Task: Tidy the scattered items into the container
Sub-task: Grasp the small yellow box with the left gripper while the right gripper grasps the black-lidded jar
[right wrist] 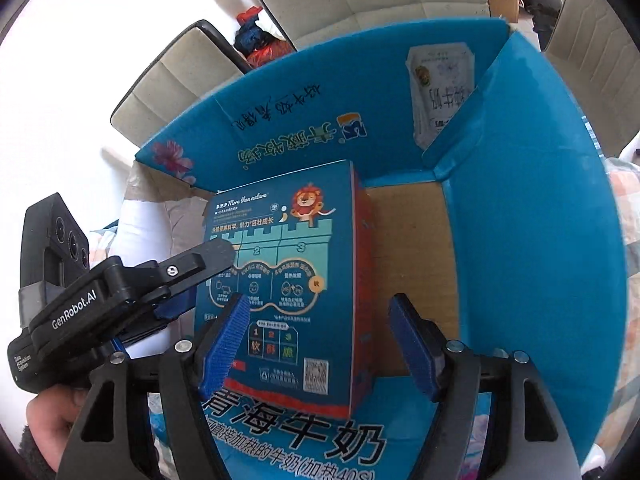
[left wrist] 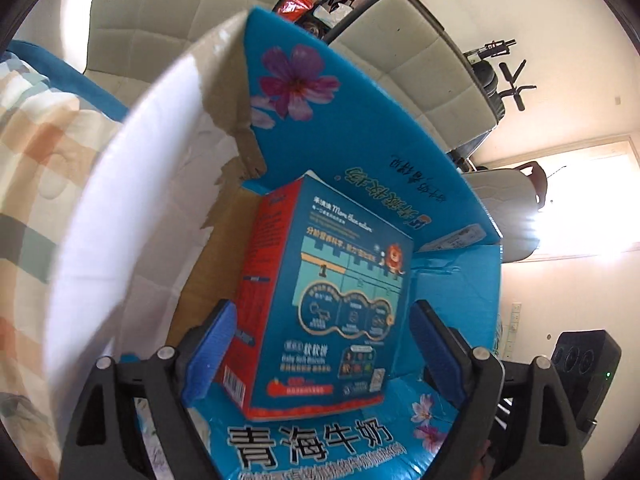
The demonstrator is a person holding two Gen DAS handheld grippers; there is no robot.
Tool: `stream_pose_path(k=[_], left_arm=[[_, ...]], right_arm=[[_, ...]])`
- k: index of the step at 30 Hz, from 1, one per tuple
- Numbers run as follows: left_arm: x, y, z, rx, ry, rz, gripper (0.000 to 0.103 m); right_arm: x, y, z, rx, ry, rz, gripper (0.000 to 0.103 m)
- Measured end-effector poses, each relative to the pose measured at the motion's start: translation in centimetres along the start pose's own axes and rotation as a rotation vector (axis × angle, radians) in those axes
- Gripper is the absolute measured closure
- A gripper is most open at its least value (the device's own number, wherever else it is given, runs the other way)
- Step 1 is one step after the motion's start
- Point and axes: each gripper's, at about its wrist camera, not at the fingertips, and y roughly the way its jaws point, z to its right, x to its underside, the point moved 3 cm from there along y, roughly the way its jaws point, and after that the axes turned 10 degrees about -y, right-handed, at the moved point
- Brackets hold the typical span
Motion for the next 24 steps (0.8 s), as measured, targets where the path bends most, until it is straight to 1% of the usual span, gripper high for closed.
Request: stream_pose_path(k=[2, 4, 5, 7, 9, 11, 13, 14, 15, 16, 18, 21, 24], left_arm=[[1.4, -3.3, -0.5, 0.046, -0.001, 0.039, 0.012], [3.8, -6.9, -1.2, 0.052, 0.025, 0.097, 0.009], [5.5, -8.5, -1.6, 0.049, 0.045, 0.122, 0.000], [9.0, -10.3, -2.1, -0.010, 0.109, 0.150, 0.000], [12.4, -10.9, -3.1, -0.088, 0.146, 0.162, 0.000], [15.4, -10.6, -5.3, -0.165, 0.160, 0.160, 0.000], [18.0, -9.1, -7.2, -0.228, 0.165, 0.119, 0.000], [19.1, -8.1, -7.9, -0.249, 0.155, 0.096, 0.000], [20.1, -7.5, -8.7, -0.252, 0.147, 0.073, 0.000], [20.9, -6.6, -8.9, -0.256, 0.152, 0.061, 0.000], [22.1, -5.2, -9.1, -0.286, 0.179, 0.053, 0.000], [22.7, -3.2, -9.1, -0.343, 0.210, 0.049, 0.000], [22.5, -1.9, -9.8, -0.369, 0.199, 0.050, 0.000]], right_arm=[[0.8, -2.6, 0.0, 0.001, -0.006, 0.039, 0.027], [2.0, -6.0, 0.1, -0.002, -0.019, 0.098, 0.026], [2.7, -7.7, 0.4, -0.003, -0.017, 0.127, 0.024], [5.1, -11.1, 1.1, -0.001, -0.008, 0.185, 0.021], [8.1, -14.1, 2.1, 0.021, 0.014, 0.216, 0.018], [10.8, -15.6, 3.3, 0.059, 0.036, 0.231, 0.018], [14.5, -17.5, 4.7, 0.122, 0.057, 0.241, 0.018], [16.2, -18.4, 5.4, 0.151, 0.072, 0.242, 0.018], [17.8, -19.0, 6.3, 0.179, 0.093, 0.239, 0.018], [19.4, -19.2, 7.2, 0.209, 0.121, 0.235, 0.018], [21.9, -19.6, 9.1, 0.248, 0.169, 0.235, 0.018], [24.0, -19.1, 11.2, 0.274, 0.219, 0.216, 0.018], [24.1, -18.7, 12.1, 0.289, 0.217, 0.208, 0.018]])
